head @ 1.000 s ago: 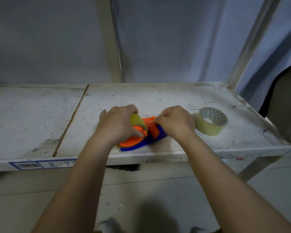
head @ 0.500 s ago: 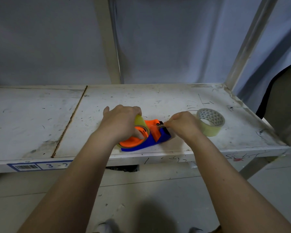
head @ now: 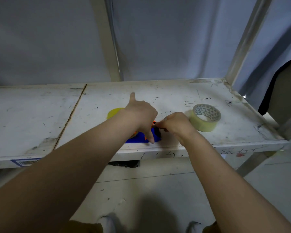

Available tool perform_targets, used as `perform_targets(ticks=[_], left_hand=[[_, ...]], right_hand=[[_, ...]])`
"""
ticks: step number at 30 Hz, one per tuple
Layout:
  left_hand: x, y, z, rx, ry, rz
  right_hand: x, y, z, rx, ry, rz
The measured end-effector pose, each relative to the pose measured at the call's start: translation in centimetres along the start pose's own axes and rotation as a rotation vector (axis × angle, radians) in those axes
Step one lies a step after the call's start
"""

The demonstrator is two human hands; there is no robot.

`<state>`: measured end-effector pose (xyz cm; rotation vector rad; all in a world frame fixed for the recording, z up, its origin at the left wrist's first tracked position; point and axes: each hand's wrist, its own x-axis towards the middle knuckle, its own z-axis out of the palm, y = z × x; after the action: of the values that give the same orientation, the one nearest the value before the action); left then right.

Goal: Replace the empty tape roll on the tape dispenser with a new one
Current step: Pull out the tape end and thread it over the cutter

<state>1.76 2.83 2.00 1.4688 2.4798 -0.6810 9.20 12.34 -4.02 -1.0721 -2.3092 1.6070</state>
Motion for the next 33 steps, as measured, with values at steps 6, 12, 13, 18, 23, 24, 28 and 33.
perform_targets(ticks=[6, 12, 13, 18, 23, 24, 28, 33], left_hand=[[0.8, 0.2, 1.2, -0.076, 0.065, -0.024], [1.0, 0.3, 1.3, -0.091, 0.072, -0.044], [1.1, 0.3, 1.3, -0.085, 0.068, -0.045], [1.2, 0.2, 1.4, -0.079, 0.063, -0.042], [1.2, -0.1, 1.7, -0.085, 0.061, -0.034], [1.2, -0.1, 1.7, -0.082, 0.060, -0.032], [1.2, -0.1, 1.6, -0.077, 0.053, -0.029], [1.3, 0.0, 1.4, -0.060, 0.034, -0.036]], right_hand=[[0.0, 0.2, 0.2, -0.042, 0.025, 0.003], [0.2, 0.8, -0.1, -0.087, 0.011, 0.025], [0.2, 0.8, -0.3, -0.082, 0.012, 0.026], [0.5, 1.4, -0.6, -0.031, 0.025, 0.044], [-0.4, 1.5, -2.1, 0.091, 0.051, 0.101], [-0.5, 1.6, -2.4, 0.126, 0.041, 0.106], [-0.4, 2.6, -3.6, 0.286, 0.080, 0.151], [0.0, 3.7, -4.1, 0.513, 0.119, 0.194]])
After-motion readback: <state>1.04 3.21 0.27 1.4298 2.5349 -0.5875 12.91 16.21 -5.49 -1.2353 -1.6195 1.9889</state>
